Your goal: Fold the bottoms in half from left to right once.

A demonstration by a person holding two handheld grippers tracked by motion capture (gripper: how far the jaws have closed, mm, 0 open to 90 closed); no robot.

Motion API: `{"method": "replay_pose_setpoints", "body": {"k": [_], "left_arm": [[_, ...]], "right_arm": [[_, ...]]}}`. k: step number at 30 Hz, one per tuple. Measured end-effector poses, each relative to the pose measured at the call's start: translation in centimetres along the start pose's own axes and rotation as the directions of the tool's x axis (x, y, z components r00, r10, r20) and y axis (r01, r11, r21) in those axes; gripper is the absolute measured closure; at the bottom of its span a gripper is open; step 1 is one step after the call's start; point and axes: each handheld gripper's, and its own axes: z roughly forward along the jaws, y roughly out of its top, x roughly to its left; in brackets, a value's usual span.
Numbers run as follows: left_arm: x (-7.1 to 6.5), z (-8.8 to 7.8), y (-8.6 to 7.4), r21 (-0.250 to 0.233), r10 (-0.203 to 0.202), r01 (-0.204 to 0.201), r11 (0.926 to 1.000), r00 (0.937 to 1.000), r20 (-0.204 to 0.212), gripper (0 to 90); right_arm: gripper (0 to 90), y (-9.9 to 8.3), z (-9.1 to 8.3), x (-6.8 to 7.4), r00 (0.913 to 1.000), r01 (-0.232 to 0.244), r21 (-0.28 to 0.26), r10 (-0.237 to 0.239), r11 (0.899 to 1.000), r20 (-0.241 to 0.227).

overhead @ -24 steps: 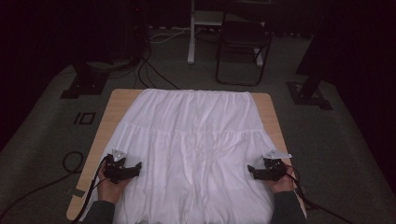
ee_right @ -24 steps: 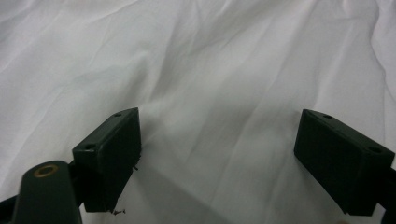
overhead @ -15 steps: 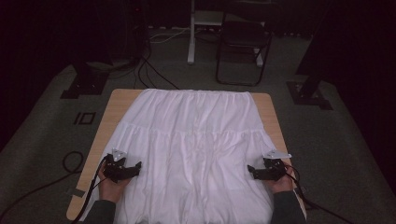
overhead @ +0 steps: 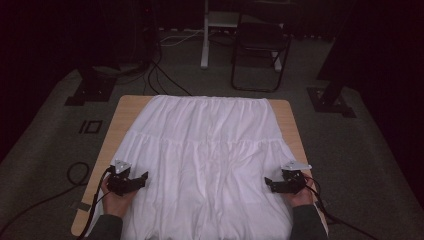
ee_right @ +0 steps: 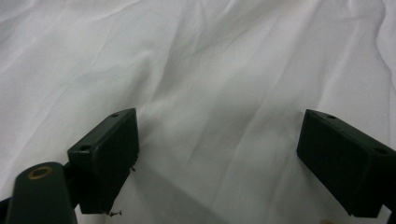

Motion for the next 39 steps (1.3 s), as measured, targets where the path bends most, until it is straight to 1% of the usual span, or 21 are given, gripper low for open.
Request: {"method": "replay_pose_setpoints", "body": {"k": [3, 6, 8, 9, 10, 11, 12, 16, 17, 18, 19, 21, 22, 25, 27, 29, 30, 32, 33, 36, 39], "left_arm": [[0.6, -0.7, -0.1, -0.012, -0.013, 0.013, 0.9998, 0.9999, -0.003, 24.7], [1.3, -1.2, -0.2, -0.009, -0.029, 0.029, 0.9996, 0.9996, -0.008, 24.9], [1.8, -1.7, -0.3, -0.011, -0.03, 0.03, 0.9995, 0.9995, -0.006, 29.4], [1.8, -1.7, -0.3, -0.011, -0.03, 0.03, 0.9995, 0.9995, -0.006, 29.6], [2.1, -2.1, -0.4, -0.014, -0.026, 0.026, 0.9996, 0.9994, -0.02, 29.7], [2.1, -2.1, -0.4, -0.014, -0.026, 0.026, 0.9996, 0.9994, -0.02, 29.7], [2.4, -2.3, -0.4, -0.012, -0.021, 0.02, 0.9997, 0.9988, -0.044, 29.7], [3.0, -2.7, -0.5, -0.012, -0.014, 0.013, 0.9999, 0.9941, -0.108, 28.4], [3.0, -2.7, -0.5, -0.012, -0.014, 0.013, 0.9999, 0.9941, -0.108, 28.2], [3.4, -2.8, -0.5, -0.004, -0.029, 0.029, 0.9996, 0.9878, -0.153, 28.2], [3.6, -2.7, -0.6, 0.001, -0.042, 0.043, 0.9991, 0.9836, -0.176, 28.1], [3.9, -2.6, -0.6, 0.006, -0.047, 0.049, 0.9988, 0.9822, -0.182, 27.7], [4.5, -2.5, -0.8, 0.019, -0.059, 0.064, 0.9978, 0.9773, -0.203, 27.2], [5.3, -2.3, -1.0, 0.026, -0.078, 0.086, 0.996, 0.9707, -0.227, 25.9], [5.8, -2.2, -1.2, 0.038, -0.082, 0.094, 0.9948, 0.9658, -0.246, 24.5], [6.3, -2.1, -1.4, 0.044, -0.096, 0.11, 0.9929, 0.9634, -0.25, 22.6], [6.4, -2.0, -1.5, 0.054, -0.102, 0.119, 0.9914, 0.9634, -0.248, 22.0], [6.6, -1.9, -1.6, 0.062, -0.104, 0.123, 0.9904, 0.9623, -0.251, 19.9], [6.7, -1.7, -1.8, 0.079, -0.109, 0.131, 0.9882, 0.9654, -0.237, 19.9], [6.9, -1.6, -1.9, 0.074, -0.125, 0.144, 0.9868, 0.968, -0.218, 19.3], [6.8, -1.6, -2.1, 0.069, -0.12, 0.136, 0.9883, 0.9717, -0.204, 17.4]], "right_arm": [[12.3, 0.0, 0.0, 0.0, 1.0, 0.0, 0.0, 0.0, 1.0, 0.0], [12.3, 0.0, 0.0, 0.0, 1.0, 0.0, 0.0, 0.0, 1.0, 0.0], [12.3, 0.0, 0.0, 0.0, 1.0, 0.0, 0.0, 0.0, 1.0, 0.0], [12.3, 0.0, 0.0, 0.0, 1.0, 0.0, 0.0, 0.0, 1.0, 0.0], [12.3, 0.0, 0.0, 0.0, 1.0, 0.0, -0.001, 0.0, 1.0, 0.0], [12.3, 0.0, 0.0, 0.0, 1.0, 0.0, -0.001, 0.0, 1.0, 0.0], [12.3, 0.0, 0.0, 0.0, 1.0, 0.0, 0.0, 0.0, 1.0, 0.0], [12.3, 0.0, 0.0, 0.0, 1.0, 0.0, -0.001, 0.0, 1.0, 0.0], [12.4, 0.0, 0.0, 0.0, 1.0, 0.0, -0.001, 0.0, 1.0, 0.0], [12.4, 0.0, 0.0, 0.0, 1.0, 0.0, -0.001, 0.0, 1.0, 0.0], [12.4, 0.0, 0.0, 0.0, 1.0, 0.0, -0.001, 0.0, 1.0, 0.0], [12.4, 0.0, 0.0, 0.0, 1.0, 0.0, -0.001, 0.0, 1.0, 0.0], [12.4, 0.0, 0.0, 0.0, 1.0, 0.0, -0.001, 0.0, 1.0, 0.0], [12.4, 0.0, 0.0, 0.0, 1.0, 0.0, -0.001, 0.0, 1.0, 0.0], [12.4, 0.0, 0.0, 0.0, 1.0, 0.0, -0.001, 0.0, 1.0, 0.0], [12.4, 0.0, 0.0, 0.0, 1.0, 0.0, -0.001, 0.0, 1.0, 0.0], [12.4, 0.0, 0.0, 0.0, 1.0, 0.0, -0.001, 0.0, 1.0, 0.0], [12.4, 0.0, 0.0, 0.0, 1.0, 0.0, -0.001, 0.0, 1.0, 0.0], [12.4, 0.0, 0.0, 0.0, 1.0, 0.0, -0.001, 0.0, 1.0, 0.0], [12.4, 0.0, 0.0, 0.0, 1.0, 0.0, -0.001, 0.0, 1.0, 0.0], [12.4, 0.0, 0.0, 0.0, 1.0, 0.0, -0.001, 0.0, 1.0, 0.0]]}}
